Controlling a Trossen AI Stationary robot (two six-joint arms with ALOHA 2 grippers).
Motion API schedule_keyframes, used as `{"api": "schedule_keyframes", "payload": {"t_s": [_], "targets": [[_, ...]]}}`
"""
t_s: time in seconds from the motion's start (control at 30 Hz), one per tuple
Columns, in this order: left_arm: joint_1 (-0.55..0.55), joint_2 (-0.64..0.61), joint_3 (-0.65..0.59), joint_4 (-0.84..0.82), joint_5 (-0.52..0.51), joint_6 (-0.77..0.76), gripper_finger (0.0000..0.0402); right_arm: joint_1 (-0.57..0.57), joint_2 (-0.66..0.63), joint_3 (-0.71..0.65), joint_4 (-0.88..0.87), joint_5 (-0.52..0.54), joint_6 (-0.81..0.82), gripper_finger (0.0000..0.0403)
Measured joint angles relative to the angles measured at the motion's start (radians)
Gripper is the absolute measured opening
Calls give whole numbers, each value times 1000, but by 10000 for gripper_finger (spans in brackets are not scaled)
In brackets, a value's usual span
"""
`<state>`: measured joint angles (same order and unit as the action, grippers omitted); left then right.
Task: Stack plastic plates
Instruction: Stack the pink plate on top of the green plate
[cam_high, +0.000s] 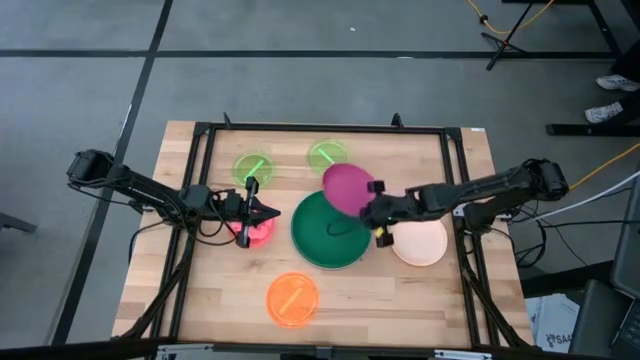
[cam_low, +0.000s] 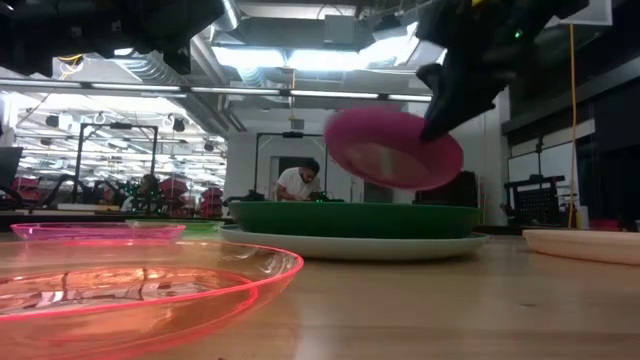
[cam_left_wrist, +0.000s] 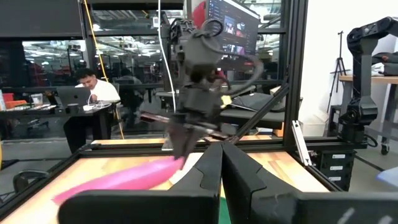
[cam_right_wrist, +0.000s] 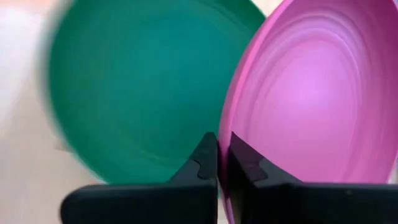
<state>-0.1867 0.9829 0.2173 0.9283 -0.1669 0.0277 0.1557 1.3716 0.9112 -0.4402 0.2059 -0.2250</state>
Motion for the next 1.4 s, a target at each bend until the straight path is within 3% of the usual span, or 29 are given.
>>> {"api": "schedule_keyframes", "payload": {"t_s": [0.23,0.47,1.07,1.4], "targets": [[0,0,0,0,0,0,4,51,9,0,105,-147,-74,5],[0,0,0,1,0,0,4,63,88,0,162,-227,-97,5],[0,0,0,1,0,1,4,60,246,-1,206,-229,-86,6],[0,0,0,1,0,1,4,60,244,-1,201,-234,-63,99]]}}
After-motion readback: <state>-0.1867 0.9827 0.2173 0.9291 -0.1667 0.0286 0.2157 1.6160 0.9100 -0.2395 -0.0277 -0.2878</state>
